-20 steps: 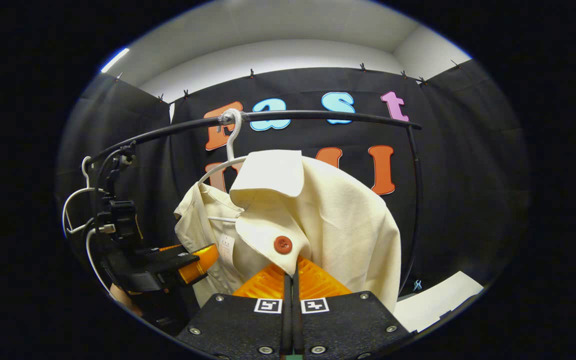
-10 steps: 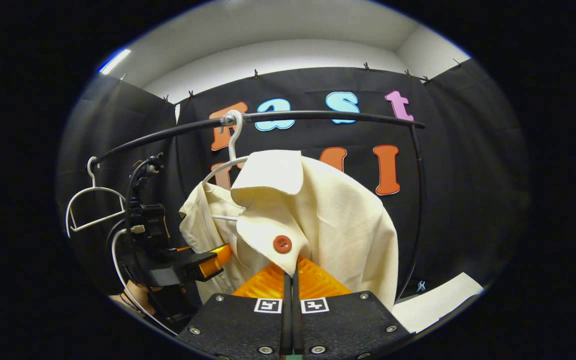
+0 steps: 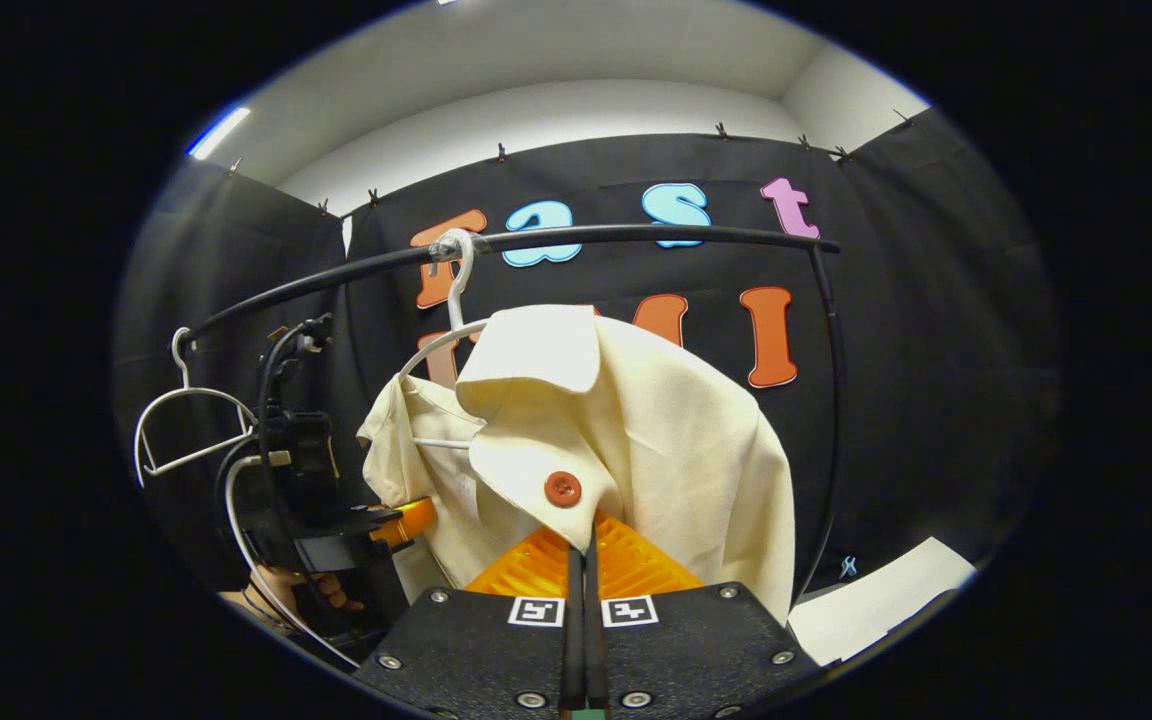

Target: Grasp the clothes on the hanger with both hands and then place them into the laundry hamper below.

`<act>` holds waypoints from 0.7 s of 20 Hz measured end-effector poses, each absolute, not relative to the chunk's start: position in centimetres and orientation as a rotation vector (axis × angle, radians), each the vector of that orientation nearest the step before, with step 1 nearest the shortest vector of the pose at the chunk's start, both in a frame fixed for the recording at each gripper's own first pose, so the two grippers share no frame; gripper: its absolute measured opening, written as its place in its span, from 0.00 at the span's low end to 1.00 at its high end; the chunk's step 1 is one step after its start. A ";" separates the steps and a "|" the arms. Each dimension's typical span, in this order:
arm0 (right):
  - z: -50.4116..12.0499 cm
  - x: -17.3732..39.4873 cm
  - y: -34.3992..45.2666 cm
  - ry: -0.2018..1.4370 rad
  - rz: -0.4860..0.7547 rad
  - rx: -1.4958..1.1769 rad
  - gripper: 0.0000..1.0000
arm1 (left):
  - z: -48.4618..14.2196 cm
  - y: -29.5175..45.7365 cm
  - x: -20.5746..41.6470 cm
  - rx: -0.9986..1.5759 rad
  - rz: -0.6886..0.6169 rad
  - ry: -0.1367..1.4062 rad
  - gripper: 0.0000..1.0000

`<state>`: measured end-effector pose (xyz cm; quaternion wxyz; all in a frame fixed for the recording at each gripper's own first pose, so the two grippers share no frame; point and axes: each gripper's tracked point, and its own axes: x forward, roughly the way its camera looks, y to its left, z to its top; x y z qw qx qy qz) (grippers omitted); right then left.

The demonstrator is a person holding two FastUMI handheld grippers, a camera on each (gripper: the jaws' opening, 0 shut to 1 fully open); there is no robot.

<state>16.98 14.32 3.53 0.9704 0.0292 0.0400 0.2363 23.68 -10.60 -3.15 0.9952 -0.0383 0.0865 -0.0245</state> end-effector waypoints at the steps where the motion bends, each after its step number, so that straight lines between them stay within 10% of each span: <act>1: 3.7 17.1 14.2 0.074 0.470 0.062 0.00 | -3.1 -10.2 23.5 -0.088 -0.049 0.173 0.07; 14: 7.5 16.0 14.7 -0.011 0.449 0.027 0.00 | 2.4 -6.6 19.3 -0.018 -0.100 0.141 0.06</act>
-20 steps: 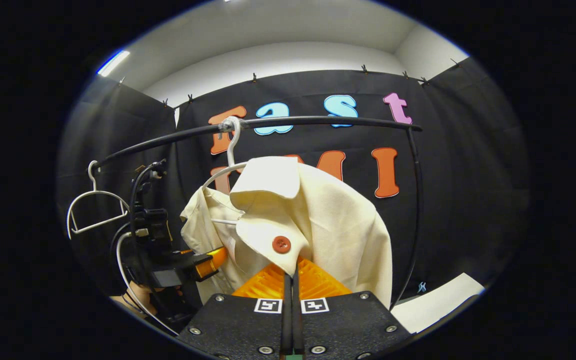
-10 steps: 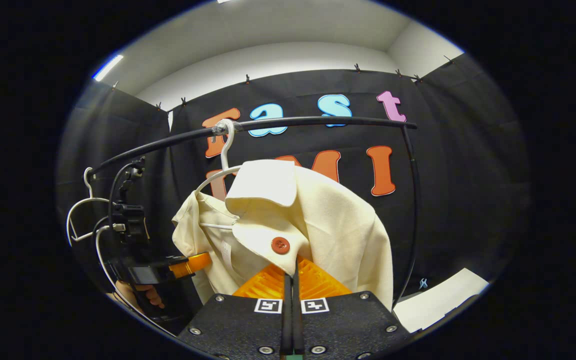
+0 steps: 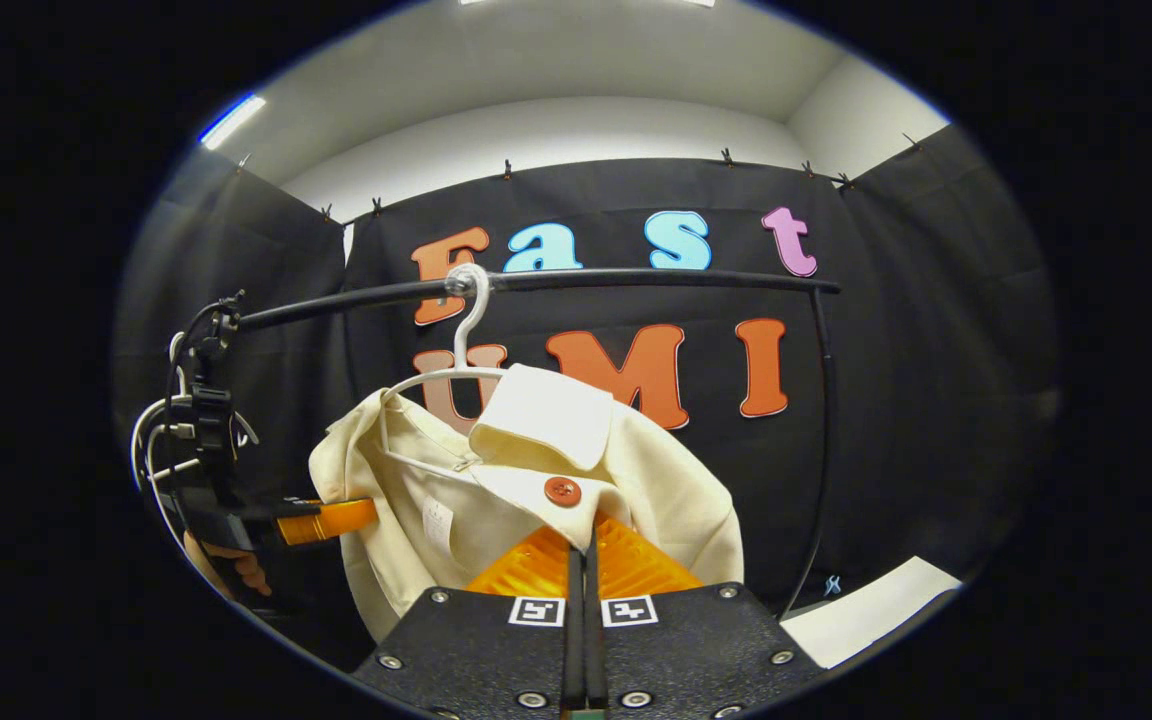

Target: Grasp the clothes on the hanger with both hands and then place them into the laundry hamper below.

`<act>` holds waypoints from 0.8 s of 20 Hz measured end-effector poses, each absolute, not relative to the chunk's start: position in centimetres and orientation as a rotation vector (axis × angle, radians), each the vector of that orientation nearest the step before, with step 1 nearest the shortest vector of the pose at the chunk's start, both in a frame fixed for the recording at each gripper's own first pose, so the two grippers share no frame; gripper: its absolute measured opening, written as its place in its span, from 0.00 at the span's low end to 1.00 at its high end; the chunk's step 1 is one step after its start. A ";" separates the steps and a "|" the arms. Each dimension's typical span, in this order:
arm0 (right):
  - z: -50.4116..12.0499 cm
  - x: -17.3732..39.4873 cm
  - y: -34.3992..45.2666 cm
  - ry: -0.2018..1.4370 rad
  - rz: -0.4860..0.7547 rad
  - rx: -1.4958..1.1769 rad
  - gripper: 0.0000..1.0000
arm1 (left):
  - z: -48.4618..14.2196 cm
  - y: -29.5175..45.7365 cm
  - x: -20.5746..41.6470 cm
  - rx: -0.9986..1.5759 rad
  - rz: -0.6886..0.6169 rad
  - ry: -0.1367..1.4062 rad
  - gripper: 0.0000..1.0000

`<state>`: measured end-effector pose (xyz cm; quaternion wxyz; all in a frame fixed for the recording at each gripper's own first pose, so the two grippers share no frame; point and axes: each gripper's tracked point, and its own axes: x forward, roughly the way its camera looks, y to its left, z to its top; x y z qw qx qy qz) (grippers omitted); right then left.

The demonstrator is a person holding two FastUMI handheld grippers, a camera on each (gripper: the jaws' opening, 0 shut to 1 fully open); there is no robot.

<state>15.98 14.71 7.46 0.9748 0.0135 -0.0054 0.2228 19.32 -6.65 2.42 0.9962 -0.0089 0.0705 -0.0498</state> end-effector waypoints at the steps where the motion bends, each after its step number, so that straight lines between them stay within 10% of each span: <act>1: 7.9 15.9 14.7 -0.022 0.446 0.026 0.00 | 2.7 -6.5 19.2 -0.014 -0.104 0.141 0.06; 16: 13.5 17.2 8.9 -0.104 0.338 0.028 0.00 | 8.3 0.7 17.0 -0.029 -0.005 0.055 0.06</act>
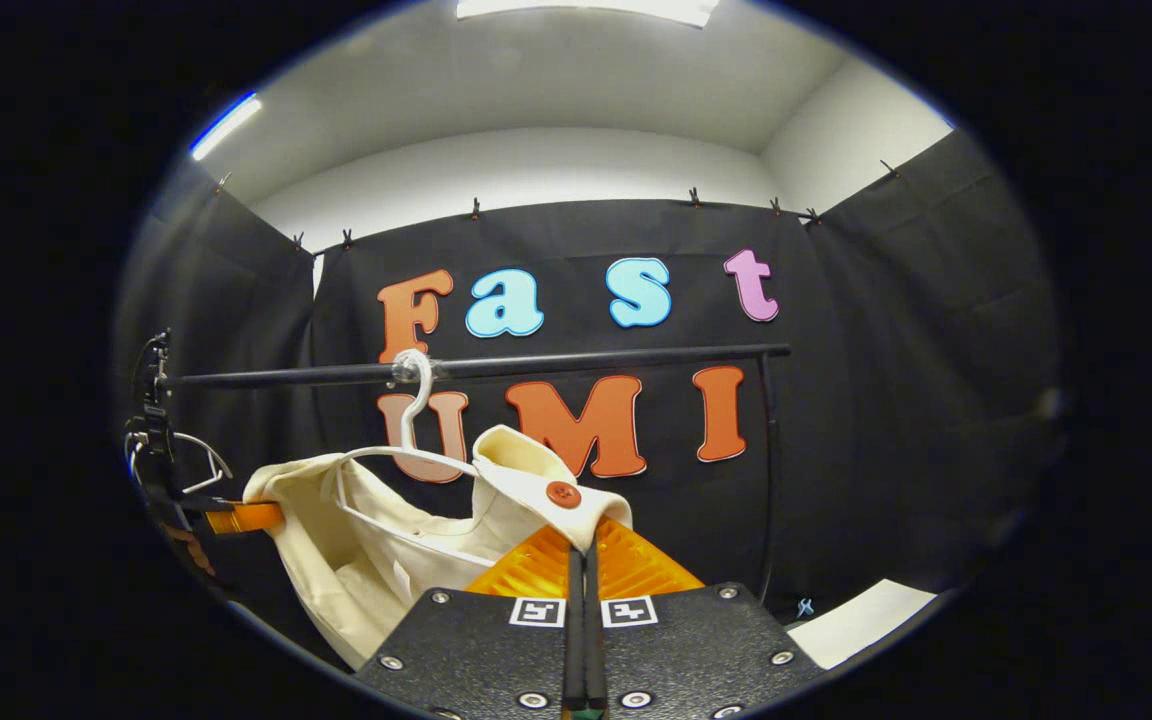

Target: Grasp the clothes on the hanger with both hands and then place them into the laundry hamper below.

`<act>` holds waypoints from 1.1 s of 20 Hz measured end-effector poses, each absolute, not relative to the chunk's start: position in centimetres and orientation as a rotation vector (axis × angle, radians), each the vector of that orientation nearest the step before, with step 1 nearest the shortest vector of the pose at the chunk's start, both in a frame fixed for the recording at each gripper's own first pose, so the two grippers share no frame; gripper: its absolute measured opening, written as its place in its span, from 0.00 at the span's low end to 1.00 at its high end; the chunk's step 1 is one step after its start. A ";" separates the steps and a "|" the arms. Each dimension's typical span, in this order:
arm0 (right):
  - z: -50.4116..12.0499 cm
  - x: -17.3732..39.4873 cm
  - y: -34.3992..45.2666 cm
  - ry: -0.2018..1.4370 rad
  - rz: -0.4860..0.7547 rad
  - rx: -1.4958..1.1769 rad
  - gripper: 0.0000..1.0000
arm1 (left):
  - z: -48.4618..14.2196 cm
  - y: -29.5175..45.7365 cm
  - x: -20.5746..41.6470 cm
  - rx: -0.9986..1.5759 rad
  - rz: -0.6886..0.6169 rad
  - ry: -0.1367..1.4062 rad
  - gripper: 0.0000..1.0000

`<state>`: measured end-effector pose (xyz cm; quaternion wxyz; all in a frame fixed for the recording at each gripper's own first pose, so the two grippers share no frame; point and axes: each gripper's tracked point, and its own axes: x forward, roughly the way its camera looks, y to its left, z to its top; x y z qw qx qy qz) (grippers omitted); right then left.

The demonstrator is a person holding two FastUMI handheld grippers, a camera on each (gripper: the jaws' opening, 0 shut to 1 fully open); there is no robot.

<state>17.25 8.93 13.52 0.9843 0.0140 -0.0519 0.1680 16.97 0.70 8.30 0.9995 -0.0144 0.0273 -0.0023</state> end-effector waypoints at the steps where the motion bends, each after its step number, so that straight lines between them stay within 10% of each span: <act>1: 14.1 17.4 8.4 -0.112 0.331 0.031 0.00 | 8.5 1.2 17.0 -0.031 0.006 0.048 0.06; 22: 8.4 22.5 -0.8 0.013 0.177 0.046 0.00 | 7.4 6.1 18.7 -0.082 0.151 0.044 0.06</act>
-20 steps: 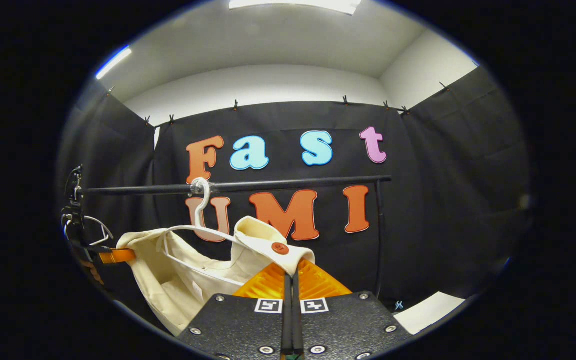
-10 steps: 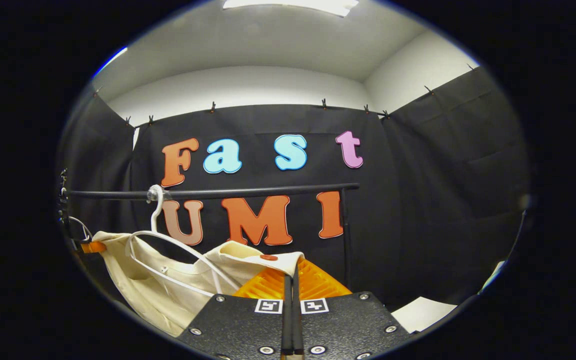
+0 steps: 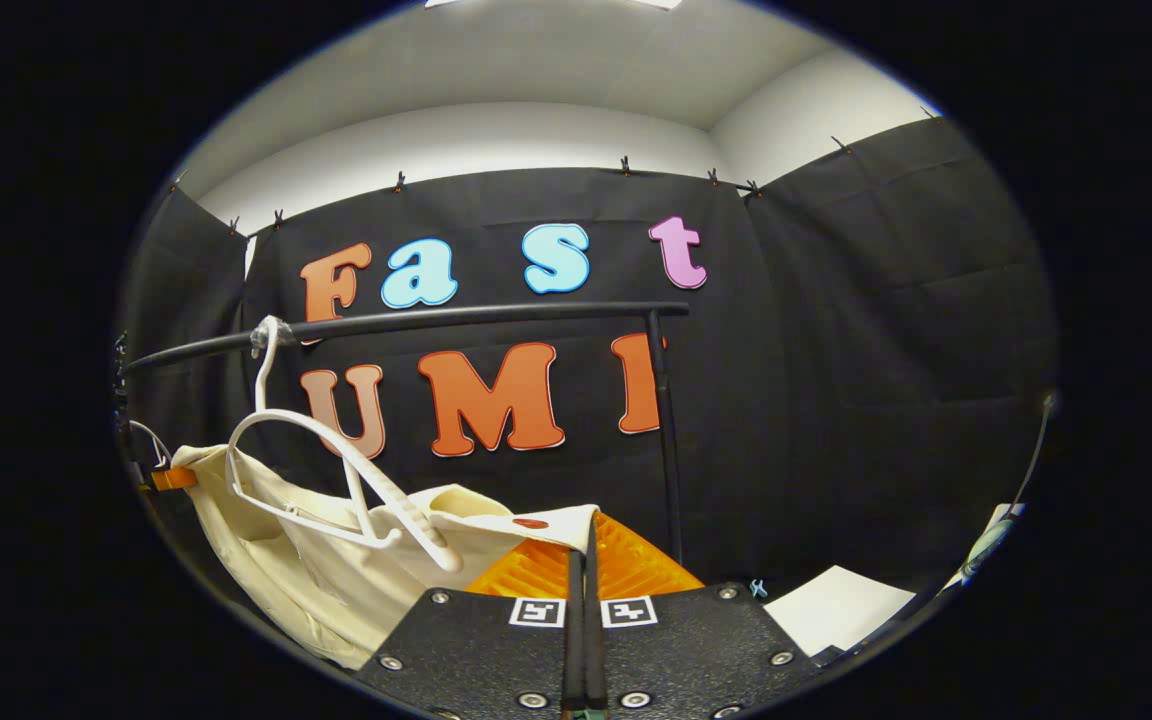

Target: Grasp the clothes on the hanger with both hands and then place them into the laundry hamper below.

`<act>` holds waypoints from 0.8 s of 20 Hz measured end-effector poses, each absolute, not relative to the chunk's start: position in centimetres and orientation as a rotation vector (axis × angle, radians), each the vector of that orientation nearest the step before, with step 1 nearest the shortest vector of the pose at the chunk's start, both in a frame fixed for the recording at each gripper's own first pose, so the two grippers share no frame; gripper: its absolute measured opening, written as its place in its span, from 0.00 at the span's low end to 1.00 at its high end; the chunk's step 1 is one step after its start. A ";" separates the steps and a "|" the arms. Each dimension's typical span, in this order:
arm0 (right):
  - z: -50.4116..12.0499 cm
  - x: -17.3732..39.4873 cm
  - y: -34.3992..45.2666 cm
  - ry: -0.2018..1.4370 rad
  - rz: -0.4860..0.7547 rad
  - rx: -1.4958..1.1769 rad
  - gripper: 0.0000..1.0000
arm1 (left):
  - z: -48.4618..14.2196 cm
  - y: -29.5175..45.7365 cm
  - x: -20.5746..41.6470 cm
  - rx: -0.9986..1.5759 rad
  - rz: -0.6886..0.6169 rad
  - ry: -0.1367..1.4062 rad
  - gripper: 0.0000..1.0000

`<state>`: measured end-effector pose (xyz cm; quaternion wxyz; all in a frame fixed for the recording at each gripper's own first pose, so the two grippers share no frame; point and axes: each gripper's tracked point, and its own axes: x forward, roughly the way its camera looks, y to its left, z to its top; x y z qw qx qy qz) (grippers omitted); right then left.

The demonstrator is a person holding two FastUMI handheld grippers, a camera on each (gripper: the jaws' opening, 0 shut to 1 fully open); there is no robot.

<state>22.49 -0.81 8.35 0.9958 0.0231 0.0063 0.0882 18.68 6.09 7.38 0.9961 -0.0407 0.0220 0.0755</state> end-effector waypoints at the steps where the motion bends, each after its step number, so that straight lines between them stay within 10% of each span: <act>1: 7.8 22.4 -0.8 0.020 0.179 0.051 0.00 | 7.1 6.1 18.6 -0.081 0.155 0.047 0.06; 16: 1.9 19.2 1.7 0.100 0.212 0.088 0.00 | 3.4 7.4 16.7 -0.047 0.208 0.093 0.06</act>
